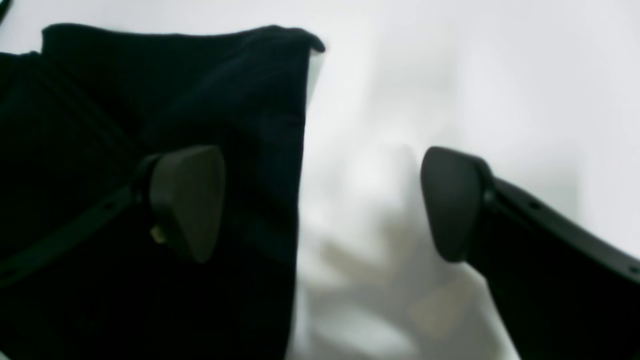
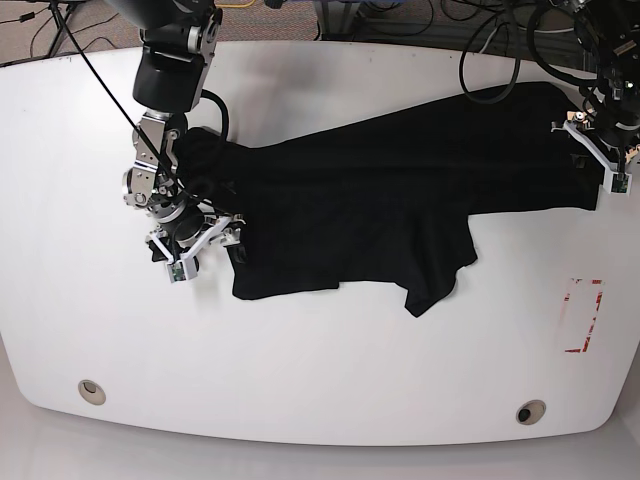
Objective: Layout the t-shirt on the table in an organized manner, then fold the t-shirt properly
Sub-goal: 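Regrasp the shirt edge with the right gripper while the left holds, then hold the shirt with both grippers and adjust the left gripper's grip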
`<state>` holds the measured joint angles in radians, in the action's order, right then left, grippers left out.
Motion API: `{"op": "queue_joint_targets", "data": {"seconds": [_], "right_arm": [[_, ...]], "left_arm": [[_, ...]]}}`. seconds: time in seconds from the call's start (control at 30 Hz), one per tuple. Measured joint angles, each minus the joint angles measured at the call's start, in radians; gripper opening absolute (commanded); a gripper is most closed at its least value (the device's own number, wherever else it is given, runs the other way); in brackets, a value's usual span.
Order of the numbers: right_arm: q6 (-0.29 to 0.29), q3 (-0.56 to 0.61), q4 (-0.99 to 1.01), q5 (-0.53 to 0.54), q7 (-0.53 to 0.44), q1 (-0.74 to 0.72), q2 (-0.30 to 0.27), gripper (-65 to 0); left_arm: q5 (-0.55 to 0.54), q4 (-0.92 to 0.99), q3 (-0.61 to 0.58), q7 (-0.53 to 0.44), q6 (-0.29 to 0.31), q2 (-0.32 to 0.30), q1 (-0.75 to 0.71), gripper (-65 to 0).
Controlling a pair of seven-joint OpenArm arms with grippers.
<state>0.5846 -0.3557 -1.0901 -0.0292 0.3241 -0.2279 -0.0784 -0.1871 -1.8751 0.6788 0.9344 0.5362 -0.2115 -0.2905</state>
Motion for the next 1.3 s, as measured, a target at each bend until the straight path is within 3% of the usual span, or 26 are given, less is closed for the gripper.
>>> {"op": "queue_joint_targets", "data": {"seconds": [0.57,0.9,1.3], "right_arm": [[-0.031,0.005,-0.071,-0.01,0.013,0.05,0.036,-6.8],[-0.032,0.008,0.004,0.006,-0.052,0.023,0.056,-7.5],[-0.018,0.009,0.124,0.019,-0.074,-0.056,0.091,-25.7]], "left_arm": [[0.0,0.0,-0.005,0.0,0.0,0.0,0.0,-31.1],[0.0,0.0,-0.005,0.0,0.0,0.0,0.0,-31.1],[0.0,0.0,-0.005,0.0,0.0,0.0,0.0,-31.1]]}}
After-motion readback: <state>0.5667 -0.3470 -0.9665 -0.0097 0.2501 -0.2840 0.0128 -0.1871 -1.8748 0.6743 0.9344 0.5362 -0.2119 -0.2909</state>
